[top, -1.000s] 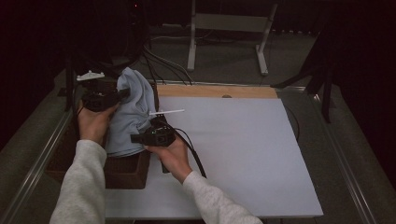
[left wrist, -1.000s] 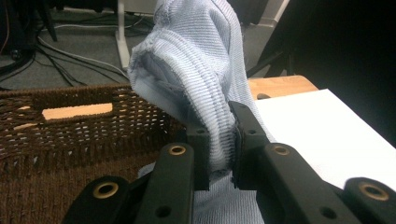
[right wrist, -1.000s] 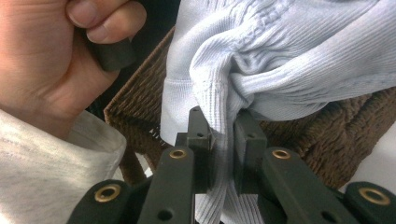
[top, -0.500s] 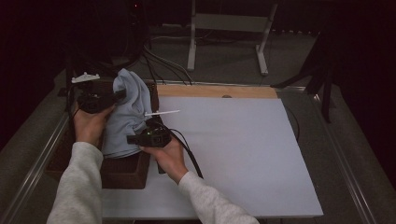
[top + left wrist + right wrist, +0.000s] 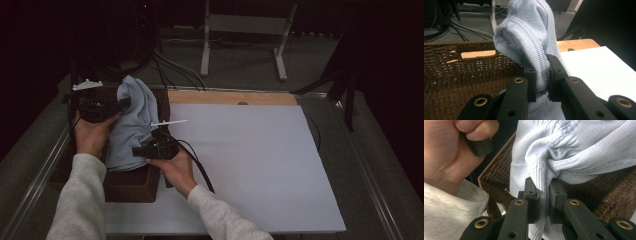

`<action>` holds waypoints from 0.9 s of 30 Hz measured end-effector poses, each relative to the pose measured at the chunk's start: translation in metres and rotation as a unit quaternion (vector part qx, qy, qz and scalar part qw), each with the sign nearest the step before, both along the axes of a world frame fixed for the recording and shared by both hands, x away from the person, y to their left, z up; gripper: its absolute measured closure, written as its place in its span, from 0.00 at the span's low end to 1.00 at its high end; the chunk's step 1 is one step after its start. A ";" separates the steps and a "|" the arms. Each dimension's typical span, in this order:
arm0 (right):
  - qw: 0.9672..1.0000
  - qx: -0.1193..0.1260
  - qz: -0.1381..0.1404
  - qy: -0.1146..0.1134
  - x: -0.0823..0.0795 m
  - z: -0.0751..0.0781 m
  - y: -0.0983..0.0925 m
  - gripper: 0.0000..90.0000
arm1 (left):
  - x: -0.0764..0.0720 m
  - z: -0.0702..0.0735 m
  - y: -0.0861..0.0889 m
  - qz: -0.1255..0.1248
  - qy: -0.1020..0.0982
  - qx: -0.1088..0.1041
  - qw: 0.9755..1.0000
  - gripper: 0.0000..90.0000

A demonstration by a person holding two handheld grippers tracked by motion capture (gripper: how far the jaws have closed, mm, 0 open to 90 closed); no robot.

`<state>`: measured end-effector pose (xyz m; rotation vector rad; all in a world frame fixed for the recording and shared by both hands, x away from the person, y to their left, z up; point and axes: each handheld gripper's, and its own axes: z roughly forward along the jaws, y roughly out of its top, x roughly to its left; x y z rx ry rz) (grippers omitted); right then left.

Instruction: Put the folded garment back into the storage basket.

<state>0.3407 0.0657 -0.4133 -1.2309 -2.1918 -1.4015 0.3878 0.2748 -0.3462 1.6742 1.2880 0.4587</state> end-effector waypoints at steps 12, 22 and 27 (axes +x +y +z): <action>1.000 -0.001 0.006 0.003 -0.002 -0.002 0.009 0.89 | -0.001 0.000 0.007 0.006 0.002 0.007 1.000 0.89; 1.000 -0.007 0.012 0.002 -0.005 -0.005 0.016 0.89 | -0.001 -0.001 0.010 0.012 0.005 0.015 1.000 0.89; 1.000 -0.007 0.012 0.003 -0.006 -0.007 0.019 0.89 | -0.002 -0.002 0.014 0.015 0.005 0.015 1.000 0.89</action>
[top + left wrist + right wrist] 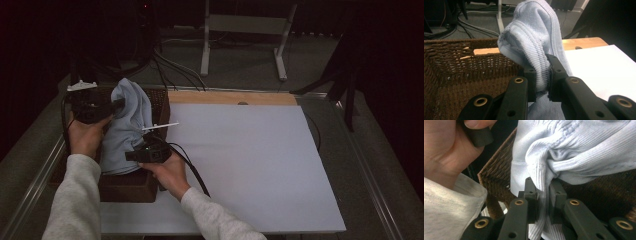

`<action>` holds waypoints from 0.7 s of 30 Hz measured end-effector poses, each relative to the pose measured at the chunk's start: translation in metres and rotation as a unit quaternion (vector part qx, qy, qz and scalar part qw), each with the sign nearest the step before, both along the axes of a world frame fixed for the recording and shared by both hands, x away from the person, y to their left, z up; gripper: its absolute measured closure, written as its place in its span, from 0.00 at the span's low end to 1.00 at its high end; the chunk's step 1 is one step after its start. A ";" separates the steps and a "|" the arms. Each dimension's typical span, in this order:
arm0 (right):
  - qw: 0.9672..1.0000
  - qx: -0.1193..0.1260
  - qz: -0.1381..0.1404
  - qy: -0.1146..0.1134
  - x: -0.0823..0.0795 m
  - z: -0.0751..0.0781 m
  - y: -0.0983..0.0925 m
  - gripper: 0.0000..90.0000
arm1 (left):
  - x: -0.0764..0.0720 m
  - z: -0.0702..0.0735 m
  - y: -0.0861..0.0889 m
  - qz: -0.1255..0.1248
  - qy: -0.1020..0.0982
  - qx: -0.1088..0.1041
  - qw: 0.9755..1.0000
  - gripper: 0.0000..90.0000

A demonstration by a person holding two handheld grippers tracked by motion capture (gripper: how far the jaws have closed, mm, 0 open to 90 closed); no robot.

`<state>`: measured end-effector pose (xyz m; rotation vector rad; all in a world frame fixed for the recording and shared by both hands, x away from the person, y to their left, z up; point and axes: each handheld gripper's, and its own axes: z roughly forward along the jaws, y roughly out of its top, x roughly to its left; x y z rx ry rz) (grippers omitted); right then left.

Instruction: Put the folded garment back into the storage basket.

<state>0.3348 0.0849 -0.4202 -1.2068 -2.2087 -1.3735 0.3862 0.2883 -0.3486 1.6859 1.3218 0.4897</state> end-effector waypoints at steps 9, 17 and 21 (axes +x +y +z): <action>1.000 -0.004 0.006 -0.001 -0.003 0.001 0.007 0.89 | -0.002 -0.001 0.007 0.007 0.000 0.001 1.000 0.89; 1.000 -0.004 0.010 -0.002 -0.006 -0.002 0.013 0.89 | -0.004 -0.002 0.012 0.010 0.002 0.005 1.000 0.89; 1.000 -0.005 0.012 -0.004 -0.008 -0.002 0.016 0.89 | -0.005 -0.003 0.014 0.011 0.002 0.006 1.000 0.89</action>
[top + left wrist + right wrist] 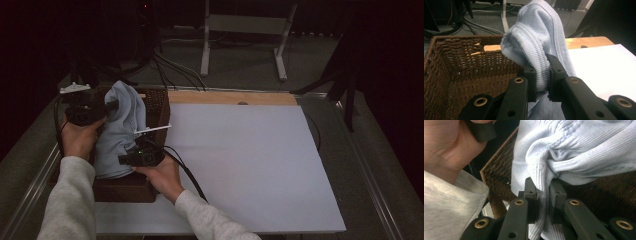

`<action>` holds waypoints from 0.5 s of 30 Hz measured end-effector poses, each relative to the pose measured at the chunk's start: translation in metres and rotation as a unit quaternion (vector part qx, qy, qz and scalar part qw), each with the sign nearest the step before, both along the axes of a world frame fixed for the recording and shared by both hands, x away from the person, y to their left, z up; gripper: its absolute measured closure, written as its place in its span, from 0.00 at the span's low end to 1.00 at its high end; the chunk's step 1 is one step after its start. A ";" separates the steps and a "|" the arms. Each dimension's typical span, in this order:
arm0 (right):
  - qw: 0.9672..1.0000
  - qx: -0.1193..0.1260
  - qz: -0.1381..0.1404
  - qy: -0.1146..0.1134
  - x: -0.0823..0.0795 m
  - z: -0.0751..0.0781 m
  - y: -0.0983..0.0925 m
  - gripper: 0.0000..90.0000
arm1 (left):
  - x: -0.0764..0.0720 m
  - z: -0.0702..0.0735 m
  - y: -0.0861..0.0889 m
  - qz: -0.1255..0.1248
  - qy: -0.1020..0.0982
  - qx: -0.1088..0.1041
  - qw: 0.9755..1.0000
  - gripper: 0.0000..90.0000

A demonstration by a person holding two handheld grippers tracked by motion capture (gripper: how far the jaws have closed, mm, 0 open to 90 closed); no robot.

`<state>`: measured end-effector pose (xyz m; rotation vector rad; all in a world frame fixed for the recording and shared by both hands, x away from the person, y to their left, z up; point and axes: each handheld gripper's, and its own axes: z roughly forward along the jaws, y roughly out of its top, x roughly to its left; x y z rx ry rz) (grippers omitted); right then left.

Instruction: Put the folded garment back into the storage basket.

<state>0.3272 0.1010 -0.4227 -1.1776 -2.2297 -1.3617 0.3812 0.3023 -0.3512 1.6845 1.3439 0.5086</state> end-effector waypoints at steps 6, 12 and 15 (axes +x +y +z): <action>1.000 -0.003 0.001 0.001 -0.003 -0.002 0.004 0.89 | -0.002 0.000 0.003 0.001 0.001 0.002 1.000 0.89; 1.000 -0.009 0.004 -0.002 -0.005 -0.003 0.007 0.89 | -0.003 0.000 0.004 0.004 0.002 0.008 1.000 0.89; 1.000 -0.013 0.005 -0.005 -0.007 -0.003 0.008 0.89 | -0.003 -0.002 0.006 0.006 0.004 0.008 1.000 0.89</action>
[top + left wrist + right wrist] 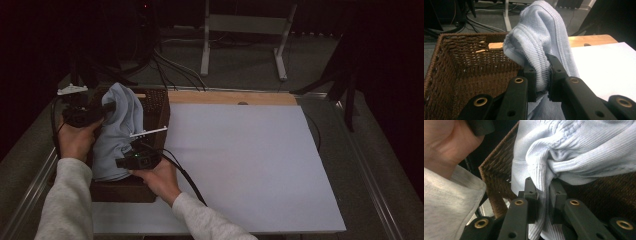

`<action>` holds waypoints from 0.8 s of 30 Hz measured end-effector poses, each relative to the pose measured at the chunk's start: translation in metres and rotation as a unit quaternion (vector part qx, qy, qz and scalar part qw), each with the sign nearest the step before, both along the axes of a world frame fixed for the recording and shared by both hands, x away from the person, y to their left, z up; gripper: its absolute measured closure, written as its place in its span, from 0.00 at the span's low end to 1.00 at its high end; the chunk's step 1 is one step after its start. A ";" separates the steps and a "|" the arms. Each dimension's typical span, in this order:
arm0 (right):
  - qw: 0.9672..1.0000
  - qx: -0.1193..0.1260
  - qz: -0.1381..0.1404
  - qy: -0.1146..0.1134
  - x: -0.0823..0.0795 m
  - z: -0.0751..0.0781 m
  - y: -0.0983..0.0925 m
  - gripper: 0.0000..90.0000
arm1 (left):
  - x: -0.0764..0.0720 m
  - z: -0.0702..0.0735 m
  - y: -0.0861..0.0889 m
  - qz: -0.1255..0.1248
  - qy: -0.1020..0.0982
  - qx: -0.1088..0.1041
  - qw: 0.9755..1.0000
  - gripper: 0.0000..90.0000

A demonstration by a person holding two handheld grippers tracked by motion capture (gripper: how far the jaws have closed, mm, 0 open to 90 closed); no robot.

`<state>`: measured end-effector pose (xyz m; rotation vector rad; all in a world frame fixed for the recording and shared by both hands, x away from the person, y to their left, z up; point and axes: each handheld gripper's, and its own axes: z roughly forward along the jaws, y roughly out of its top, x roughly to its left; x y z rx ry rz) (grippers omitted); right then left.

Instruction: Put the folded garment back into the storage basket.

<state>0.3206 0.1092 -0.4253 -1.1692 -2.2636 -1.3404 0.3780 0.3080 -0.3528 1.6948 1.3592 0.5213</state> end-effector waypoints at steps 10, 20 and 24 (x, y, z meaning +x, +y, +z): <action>1.000 -0.015 0.012 -0.001 -0.002 -0.001 0.003 0.89 | 0.000 -0.005 0.004 0.008 0.008 0.002 1.000 0.89; 1.000 -0.023 0.016 -0.008 -0.003 0.002 0.007 0.88 | 0.001 0.000 0.004 0.016 0.004 0.006 1.000 0.89; 1.000 -0.025 0.017 -0.008 -0.003 0.002 0.008 0.88 | 0.001 0.000 0.005 0.021 0.005 0.007 1.000 0.89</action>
